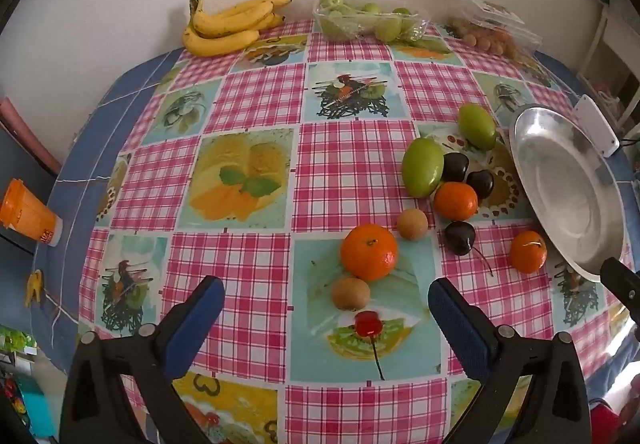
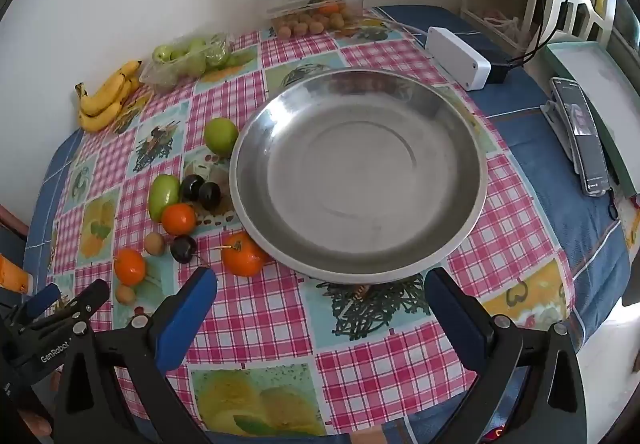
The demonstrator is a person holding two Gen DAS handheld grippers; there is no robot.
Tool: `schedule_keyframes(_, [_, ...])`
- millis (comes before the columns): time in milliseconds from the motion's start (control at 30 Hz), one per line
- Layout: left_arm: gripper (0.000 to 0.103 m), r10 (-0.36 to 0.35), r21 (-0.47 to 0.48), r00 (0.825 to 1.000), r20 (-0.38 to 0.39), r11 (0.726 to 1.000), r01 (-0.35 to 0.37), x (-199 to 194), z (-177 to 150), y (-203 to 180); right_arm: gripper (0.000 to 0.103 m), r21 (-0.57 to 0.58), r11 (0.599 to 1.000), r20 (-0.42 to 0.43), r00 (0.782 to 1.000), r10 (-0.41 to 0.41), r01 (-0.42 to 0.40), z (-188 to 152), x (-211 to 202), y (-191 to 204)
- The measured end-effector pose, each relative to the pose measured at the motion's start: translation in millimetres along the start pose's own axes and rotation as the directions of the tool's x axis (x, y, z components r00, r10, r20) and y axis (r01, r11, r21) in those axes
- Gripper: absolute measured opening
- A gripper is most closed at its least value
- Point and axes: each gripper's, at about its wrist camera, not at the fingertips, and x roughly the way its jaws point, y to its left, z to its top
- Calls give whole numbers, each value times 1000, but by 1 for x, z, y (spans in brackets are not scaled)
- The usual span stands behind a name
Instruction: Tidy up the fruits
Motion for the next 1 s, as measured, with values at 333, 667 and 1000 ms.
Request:
schedule_keyframes(333, [103, 15, 23, 1000, -2, 1000, -15, 3, -1, 0, 103, 2, 1000, -10, 1000, 0, 0, -5, 19, -2])
schedule_keyframes(667, [103, 16, 29, 1000, -5, 999, -16, 5, -1, 0, 103, -24, 1000, -25, 1000, -8, 7, -3, 23, 4])
schedule_keyframes(1000, [103, 17, 27, 1000, -6, 999, -17, 5, -1, 0, 103, -27, 1000, -32, 999, -8, 7, -1, 24, 5])
